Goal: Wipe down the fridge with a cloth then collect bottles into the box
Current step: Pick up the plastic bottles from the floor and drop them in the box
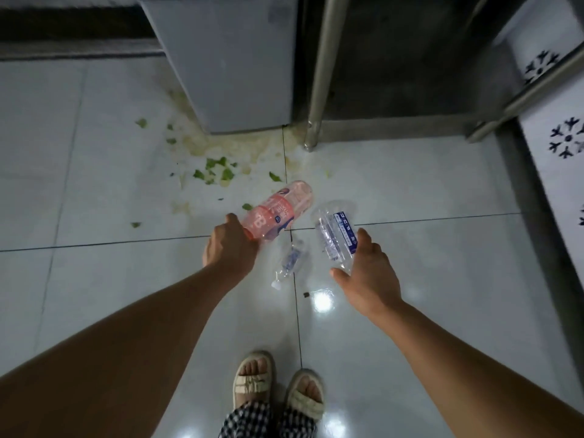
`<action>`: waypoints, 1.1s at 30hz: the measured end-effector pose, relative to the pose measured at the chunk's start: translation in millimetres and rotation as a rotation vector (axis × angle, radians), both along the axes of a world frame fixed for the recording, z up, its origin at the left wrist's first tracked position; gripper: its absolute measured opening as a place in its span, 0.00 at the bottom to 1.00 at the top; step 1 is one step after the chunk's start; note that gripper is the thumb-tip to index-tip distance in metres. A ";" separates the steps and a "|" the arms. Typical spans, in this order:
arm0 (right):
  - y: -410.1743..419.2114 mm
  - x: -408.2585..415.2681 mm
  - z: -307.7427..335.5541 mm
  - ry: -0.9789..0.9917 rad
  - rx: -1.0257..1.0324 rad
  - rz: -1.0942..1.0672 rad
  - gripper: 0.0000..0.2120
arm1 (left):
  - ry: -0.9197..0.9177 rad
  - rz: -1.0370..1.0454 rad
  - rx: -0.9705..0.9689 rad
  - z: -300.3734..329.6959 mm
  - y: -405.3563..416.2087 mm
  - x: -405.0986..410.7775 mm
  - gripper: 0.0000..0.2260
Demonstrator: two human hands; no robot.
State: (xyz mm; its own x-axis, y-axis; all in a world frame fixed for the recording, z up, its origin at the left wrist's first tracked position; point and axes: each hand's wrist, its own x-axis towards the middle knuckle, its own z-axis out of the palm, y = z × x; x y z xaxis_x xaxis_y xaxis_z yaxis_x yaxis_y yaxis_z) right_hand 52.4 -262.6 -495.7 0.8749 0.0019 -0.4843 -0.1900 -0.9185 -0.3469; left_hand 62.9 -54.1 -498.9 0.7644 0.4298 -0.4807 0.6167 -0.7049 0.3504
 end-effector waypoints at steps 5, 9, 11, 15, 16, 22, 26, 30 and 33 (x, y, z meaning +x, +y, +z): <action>-18.8 -4.1 105.8 -0.048 -0.002 -0.011 0.40 | -0.069 -0.060 0.035 114.7 -17.4 1.2 0.16; -34.9 -16.7 186.7 -0.110 -0.017 -0.007 0.40 | -0.155 -0.134 0.040 205.1 -33.2 -3.2 0.16; -44.7 -23.9 220.1 -0.148 -0.032 -0.010 0.40 | -0.189 -0.198 0.048 242.8 -40.5 -5.4 0.17; -64.5 -40.3 273.3 -0.206 -0.075 -0.077 0.40 | -0.230 -0.350 0.124 298.7 -53.5 -12.6 0.13; -68.9 -45.7 284.6 -0.220 -0.080 -0.101 0.40 | -0.234 -0.385 0.142 310.2 -57.6 -15.8 0.13; -85.2 -97.2 332.5 -0.246 -0.151 -0.205 0.39 | -0.297 -0.571 0.140 353.8 -75.8 -45.8 0.17; -88.6 -150.5 363.3 -0.260 -0.193 -0.304 0.39 | -0.342 -0.704 0.146 377.2 -82.5 -72.9 0.15; -90.0 -215.6 393.0 -0.301 -0.215 -0.433 0.39 | -0.360 -0.870 0.174 403.2 -93.2 -106.7 0.16; -90.1 -270.5 414.7 -0.305 -0.230 -0.540 0.42 | -0.432 -1.032 0.204 424.9 -106.5 -136.9 0.18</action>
